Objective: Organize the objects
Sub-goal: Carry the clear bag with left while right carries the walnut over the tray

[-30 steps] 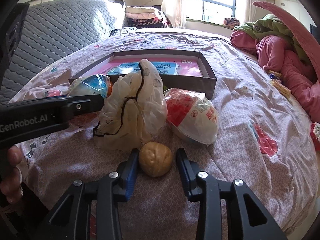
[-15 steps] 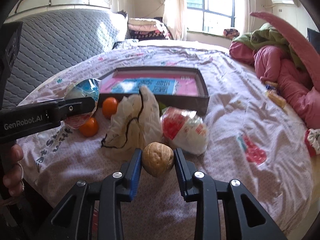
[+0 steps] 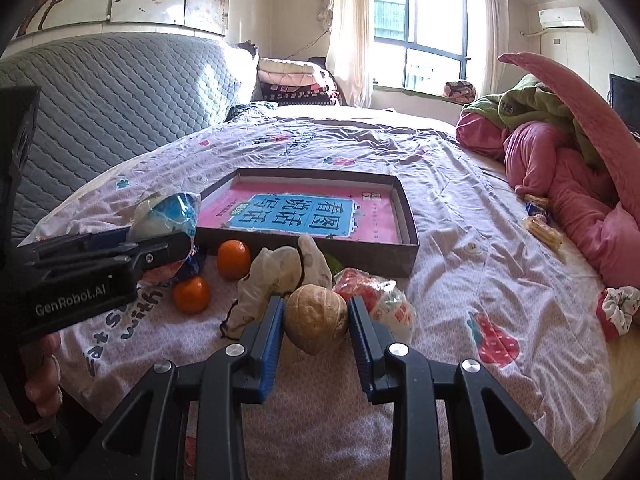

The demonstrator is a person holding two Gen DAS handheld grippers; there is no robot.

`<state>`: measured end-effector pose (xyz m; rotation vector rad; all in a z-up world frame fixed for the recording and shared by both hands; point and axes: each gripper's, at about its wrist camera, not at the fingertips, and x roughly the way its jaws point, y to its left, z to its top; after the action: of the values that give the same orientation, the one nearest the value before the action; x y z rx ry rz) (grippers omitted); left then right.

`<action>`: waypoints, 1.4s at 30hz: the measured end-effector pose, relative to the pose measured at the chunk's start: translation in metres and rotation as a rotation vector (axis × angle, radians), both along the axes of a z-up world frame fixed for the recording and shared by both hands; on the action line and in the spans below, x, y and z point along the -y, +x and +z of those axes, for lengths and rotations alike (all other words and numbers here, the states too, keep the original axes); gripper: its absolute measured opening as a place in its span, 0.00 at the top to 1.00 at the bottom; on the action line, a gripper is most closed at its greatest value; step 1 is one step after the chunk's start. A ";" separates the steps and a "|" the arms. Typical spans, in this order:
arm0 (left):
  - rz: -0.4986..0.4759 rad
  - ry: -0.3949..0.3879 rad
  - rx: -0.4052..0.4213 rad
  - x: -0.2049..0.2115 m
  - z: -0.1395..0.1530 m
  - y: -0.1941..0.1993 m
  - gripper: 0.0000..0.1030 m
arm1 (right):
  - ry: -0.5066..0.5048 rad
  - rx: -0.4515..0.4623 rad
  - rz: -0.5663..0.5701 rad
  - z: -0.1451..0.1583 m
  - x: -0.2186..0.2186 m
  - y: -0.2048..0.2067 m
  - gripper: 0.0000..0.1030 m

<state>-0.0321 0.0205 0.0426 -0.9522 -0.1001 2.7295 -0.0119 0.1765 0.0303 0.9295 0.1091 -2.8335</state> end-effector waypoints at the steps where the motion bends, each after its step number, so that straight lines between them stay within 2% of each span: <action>1: 0.003 -0.001 -0.001 0.000 0.000 0.000 0.49 | 0.003 -0.001 -0.002 0.001 0.001 -0.001 0.68; 17: 0.043 -0.031 -0.030 0.002 0.006 -0.014 0.48 | 0.002 -0.039 -0.033 0.024 0.000 -0.023 0.68; 42: 0.086 -0.036 0.014 0.006 -0.001 -0.060 0.48 | 0.004 -0.035 -0.037 0.033 0.005 -0.073 0.68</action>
<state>-0.0925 0.0142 0.0420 -0.9995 -0.0967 2.8126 -0.0853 0.1712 0.0632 0.8926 0.1028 -2.8849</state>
